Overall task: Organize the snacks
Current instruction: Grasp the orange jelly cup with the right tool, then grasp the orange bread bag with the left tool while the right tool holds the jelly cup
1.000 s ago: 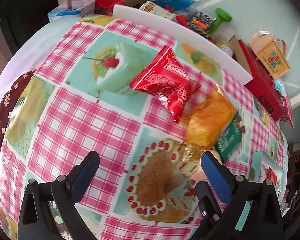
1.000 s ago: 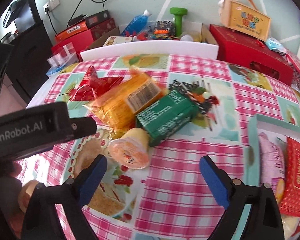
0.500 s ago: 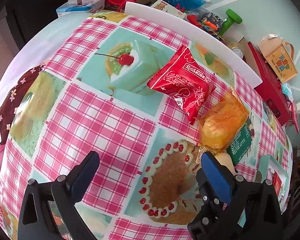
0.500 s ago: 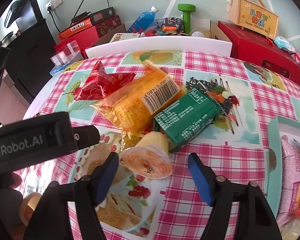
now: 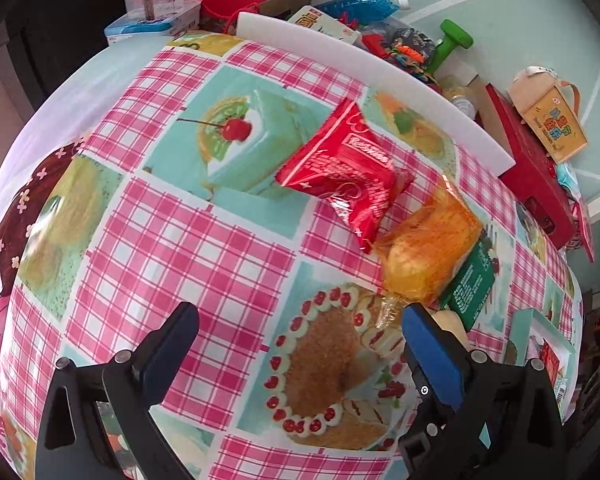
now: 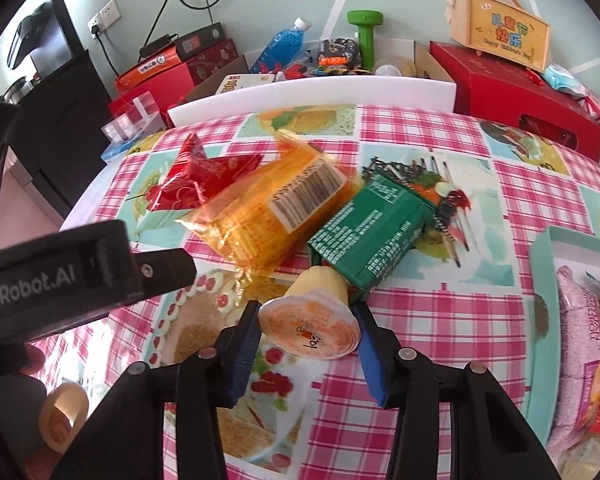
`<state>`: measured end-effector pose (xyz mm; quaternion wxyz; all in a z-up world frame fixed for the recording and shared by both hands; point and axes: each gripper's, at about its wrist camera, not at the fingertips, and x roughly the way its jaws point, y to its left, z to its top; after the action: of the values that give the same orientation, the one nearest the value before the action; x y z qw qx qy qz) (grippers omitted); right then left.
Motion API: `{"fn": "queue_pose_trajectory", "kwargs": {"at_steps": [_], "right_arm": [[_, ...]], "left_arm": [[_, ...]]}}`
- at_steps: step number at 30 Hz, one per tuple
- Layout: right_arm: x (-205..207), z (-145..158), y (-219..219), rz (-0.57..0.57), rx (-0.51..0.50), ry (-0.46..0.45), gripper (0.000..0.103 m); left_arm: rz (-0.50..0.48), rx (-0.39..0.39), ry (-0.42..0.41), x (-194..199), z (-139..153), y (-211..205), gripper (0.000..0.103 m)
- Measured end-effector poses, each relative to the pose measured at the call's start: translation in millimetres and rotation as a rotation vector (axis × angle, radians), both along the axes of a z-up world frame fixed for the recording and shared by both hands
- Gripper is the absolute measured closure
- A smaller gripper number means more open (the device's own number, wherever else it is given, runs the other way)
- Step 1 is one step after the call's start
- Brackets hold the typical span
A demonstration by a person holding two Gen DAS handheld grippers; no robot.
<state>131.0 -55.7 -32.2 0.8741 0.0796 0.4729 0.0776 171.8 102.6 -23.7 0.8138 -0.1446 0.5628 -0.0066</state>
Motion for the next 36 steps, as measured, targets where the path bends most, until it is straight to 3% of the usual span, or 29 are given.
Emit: {"fn": "queue_pose_trajectory", "kwargs": {"at_steps": [14, 23, 32, 33, 35, 36], "right_arm": [[-4.3, 2.0, -44.2, -0.099, -0.017, 0.031, 0.055], [-7.3, 1.0, -60.6, -0.134, -0.008, 0.045, 0.055], [-7.5, -0.9, -65.2, -0.137, 0.005, 0.05, 0.055], [-7.3, -1.0, -65.5, -0.137, 0.006, 0.051, 0.055], [-7.1, -1.1, -66.0, -0.137, 0.007, 0.052, 0.055], [-7.2, -1.1, -66.0, -0.138, 0.006, 0.052, 0.055]], "left_arm": [[-0.088, -0.028, -0.074, 10.3, 11.4, -39.1, 0.002], [-0.128, -0.096, -0.159, 24.2, 8.6, -60.6, 0.004], [-0.097, -0.187, -0.223, 29.1, -4.6, -56.2, 0.008], [-0.096, -0.2, -0.227, 29.4, -5.4, -55.8, 0.009], [-0.098, -0.219, -0.226, 30.0, -7.1, -56.4, 0.023], [-0.098, -0.219, -0.221, 30.0, -8.0, -57.1, 0.025]]}}
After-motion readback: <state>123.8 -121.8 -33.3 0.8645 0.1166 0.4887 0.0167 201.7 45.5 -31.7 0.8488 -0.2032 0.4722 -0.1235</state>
